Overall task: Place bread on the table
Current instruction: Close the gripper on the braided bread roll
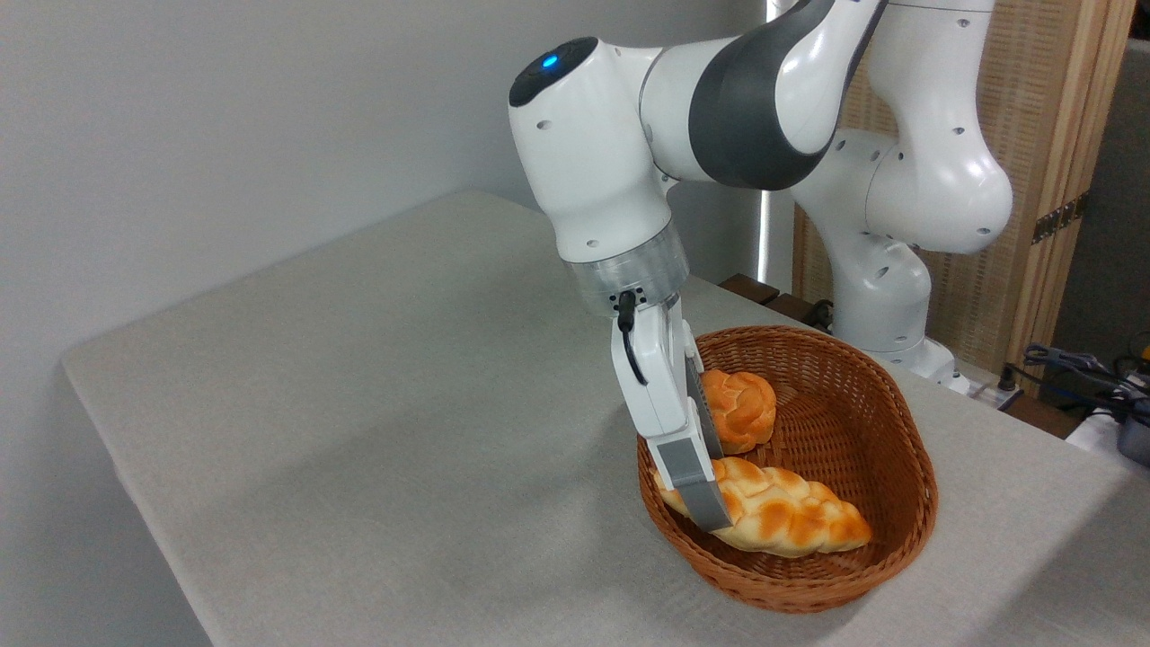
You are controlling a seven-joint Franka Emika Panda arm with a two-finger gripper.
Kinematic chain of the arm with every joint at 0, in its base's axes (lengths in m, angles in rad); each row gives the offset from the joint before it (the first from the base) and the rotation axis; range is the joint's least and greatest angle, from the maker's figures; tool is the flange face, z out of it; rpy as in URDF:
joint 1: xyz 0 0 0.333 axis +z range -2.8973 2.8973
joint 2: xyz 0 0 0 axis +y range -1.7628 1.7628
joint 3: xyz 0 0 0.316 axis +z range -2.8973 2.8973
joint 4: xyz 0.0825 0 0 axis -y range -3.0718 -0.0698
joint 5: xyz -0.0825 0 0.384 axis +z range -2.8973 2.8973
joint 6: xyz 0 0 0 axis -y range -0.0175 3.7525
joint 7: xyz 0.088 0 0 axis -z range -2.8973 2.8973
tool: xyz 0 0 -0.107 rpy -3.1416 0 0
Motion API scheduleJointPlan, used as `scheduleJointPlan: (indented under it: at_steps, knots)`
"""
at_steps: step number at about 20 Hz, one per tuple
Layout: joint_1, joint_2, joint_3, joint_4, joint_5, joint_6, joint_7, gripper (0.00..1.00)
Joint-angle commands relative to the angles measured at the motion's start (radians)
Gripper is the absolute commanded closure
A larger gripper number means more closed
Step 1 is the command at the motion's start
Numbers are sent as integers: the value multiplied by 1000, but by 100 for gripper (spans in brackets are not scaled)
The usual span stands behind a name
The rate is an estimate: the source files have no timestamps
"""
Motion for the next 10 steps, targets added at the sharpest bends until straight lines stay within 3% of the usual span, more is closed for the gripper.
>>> scheduleJointPlan:
  at_steps: [1,3,10]
  knots:
    - [-8,-5,10,-14,16,8,19,59]
    - [-8,-6,10,-14,16,2,36,75]
    - [-8,-8,10,-12,16,-3,57,77]
